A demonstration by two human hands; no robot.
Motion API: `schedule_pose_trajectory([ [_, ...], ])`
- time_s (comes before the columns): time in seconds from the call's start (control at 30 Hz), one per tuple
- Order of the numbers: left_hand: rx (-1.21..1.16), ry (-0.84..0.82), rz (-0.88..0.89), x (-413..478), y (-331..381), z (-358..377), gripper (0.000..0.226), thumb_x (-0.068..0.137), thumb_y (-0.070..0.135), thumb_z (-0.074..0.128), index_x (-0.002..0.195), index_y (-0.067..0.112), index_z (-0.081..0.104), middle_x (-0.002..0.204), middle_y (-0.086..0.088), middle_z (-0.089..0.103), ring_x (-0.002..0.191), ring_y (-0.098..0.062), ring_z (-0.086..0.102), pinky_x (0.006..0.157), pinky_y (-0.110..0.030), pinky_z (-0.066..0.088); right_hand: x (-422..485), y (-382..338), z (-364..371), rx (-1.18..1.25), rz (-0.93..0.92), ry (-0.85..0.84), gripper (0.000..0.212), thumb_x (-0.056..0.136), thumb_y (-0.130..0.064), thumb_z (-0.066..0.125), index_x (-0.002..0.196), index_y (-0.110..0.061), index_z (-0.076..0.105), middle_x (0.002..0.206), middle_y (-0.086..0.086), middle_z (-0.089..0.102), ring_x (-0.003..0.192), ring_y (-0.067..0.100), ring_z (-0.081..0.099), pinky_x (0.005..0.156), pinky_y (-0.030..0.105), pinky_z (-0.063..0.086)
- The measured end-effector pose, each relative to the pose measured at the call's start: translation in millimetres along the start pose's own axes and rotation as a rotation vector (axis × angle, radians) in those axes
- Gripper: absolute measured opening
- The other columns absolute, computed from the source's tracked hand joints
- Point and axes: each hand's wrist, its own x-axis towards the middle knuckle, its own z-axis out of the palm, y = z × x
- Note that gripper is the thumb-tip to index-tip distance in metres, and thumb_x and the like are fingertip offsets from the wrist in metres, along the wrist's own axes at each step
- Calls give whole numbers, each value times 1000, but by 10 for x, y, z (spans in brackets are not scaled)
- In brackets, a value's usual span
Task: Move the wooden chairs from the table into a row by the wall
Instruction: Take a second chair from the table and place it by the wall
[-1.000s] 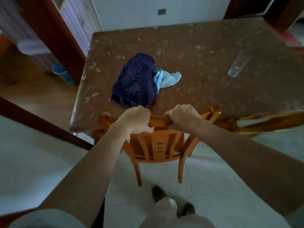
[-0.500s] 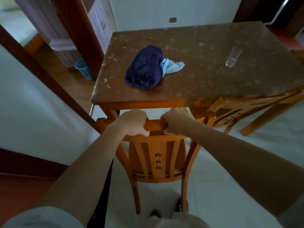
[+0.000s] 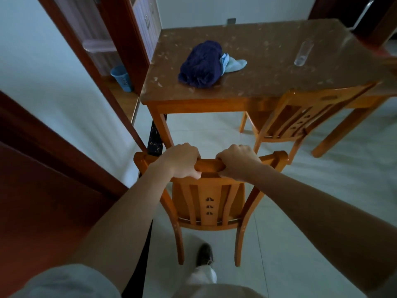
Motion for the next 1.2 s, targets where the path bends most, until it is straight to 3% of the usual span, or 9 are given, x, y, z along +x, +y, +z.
schedule_pose_trajectory([
  [0.17,6,19,-45,-713,372,500,41,86,36,74,58,18,49,59,-2,57,56,-24,64,59,-32,49,-787,-453,156,2,-34,2,17,89,-45,63,91,-29,61,65,-5,46,64,19,54,58,32,42],
  [0.33,11,59,-56,-1358,735,1118,44,89,33,71,56,23,44,53,6,48,45,-10,46,51,-22,31,-1585,-856,424,42,-31,-3,21,93,-42,63,80,-29,54,64,-8,47,58,12,51,56,29,40],
  [0.47,43,54,-66,-1761,904,1561,35,94,41,66,66,23,58,64,3,62,56,-15,61,56,-27,47,-2092,-1184,682,58,18,-34,17,93,-42,64,88,-26,61,64,-8,46,66,17,59,62,32,52],
  [0.57,30,49,-55,-2005,1006,1844,33,95,44,65,71,22,63,66,2,65,59,-16,65,60,-30,55,-2382,-1376,909,48,51,-47,18,91,-43,67,92,-26,62,64,-8,46,63,17,58,57,31,47],
  [0.73,-3,13,-62,-2343,1159,2302,32,96,48,66,75,27,57,72,5,64,64,-14,66,64,-27,54,-2804,-1660,1215,75,112,-104,14,92,-38,67,94,-25,62,64,-10,47,59,13,56,53,28,45],
  [0.9,12,-42,-87,-2607,1284,2725,34,96,55,64,80,26,57,77,6,63,71,-17,67,68,-28,53,-3239,-1895,1515,78,118,-104,13,98,-36,60,97,-24,64,66,-8,48,63,20,65,59,33,55],
  [1.07,-37,-25,-109,-2719,1351,2942,35,96,57,63,85,23,65,77,5,67,68,-14,68,72,-32,58,-3445,-1994,1608,79,142,-97,19,97,-41,62,98,-22,66,66,-9,41,68,22,68,59,31,47],
  [1.13,-100,-84,-130,-2721,1373,2910,38,93,61,65,95,23,69,88,6,71,78,-14,70,82,-38,61,-3428,-1989,1560,140,143,-140,24,96,-46,62,103,-23,65,71,-9,48,69,17,64,63,30,52],
  [1.2,-302,-90,-126,-2742,1408,2726,52,86,69,68,118,28,67,115,10,68,105,-13,66,96,-43,55,-3417,-1918,1397,343,155,-187,30,90,-51,68,108,-27,64,82,-11,60,70,6,60,63,21,50],
])
